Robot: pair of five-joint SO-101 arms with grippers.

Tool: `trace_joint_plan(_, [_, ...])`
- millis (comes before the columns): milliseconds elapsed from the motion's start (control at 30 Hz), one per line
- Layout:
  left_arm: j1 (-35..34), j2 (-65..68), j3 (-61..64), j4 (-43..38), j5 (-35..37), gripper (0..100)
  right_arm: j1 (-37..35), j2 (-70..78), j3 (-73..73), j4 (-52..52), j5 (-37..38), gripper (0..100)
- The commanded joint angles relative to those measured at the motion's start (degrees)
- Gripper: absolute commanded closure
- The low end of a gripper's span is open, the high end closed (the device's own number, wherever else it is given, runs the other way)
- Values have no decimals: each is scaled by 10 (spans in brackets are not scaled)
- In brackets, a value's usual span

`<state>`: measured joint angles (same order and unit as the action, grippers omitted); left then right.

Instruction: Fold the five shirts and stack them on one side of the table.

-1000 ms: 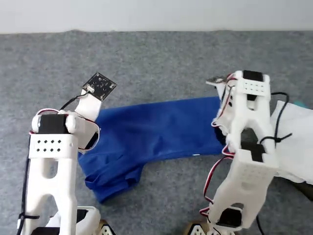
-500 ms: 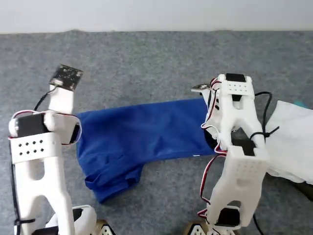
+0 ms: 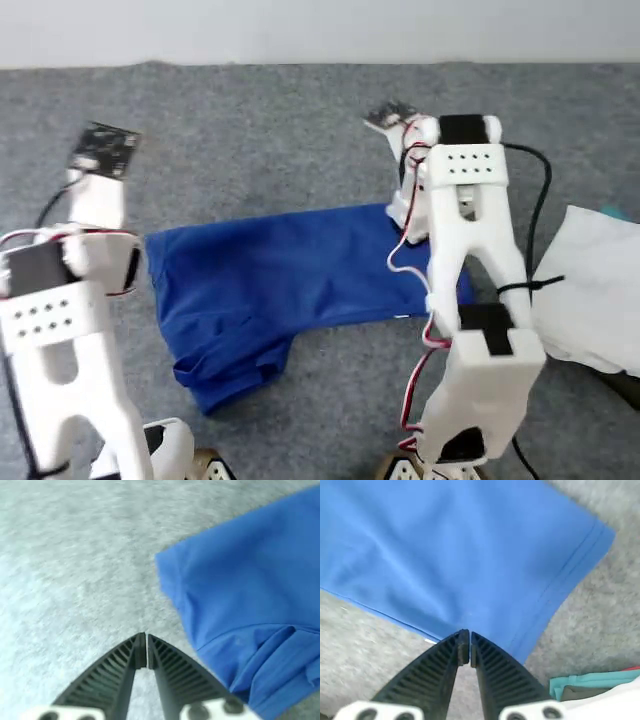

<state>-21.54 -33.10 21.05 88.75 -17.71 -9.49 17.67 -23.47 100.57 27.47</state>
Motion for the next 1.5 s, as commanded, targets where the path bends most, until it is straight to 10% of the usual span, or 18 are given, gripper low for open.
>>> trace_joint_plan(0, [-74,-27,-25,18,-2,985,-75,-51,11,22,-10,990])
trace_joint_plan(333, [-291,-25,-23,28,-84,985,-288,0,18,15,-11,987])
trace_joint_plan(700, [-448,-27,102,-55,-221,985,-482,99,-10,6,-12,731])
trace_joint_plan(1267, [-486,-31,109,-55,-237,985,-565,271,-195,11,-11,739])
trace_joint_plan(1467, [-484,-31,110,-55,-237,985,-552,276,-207,7,-7,973])
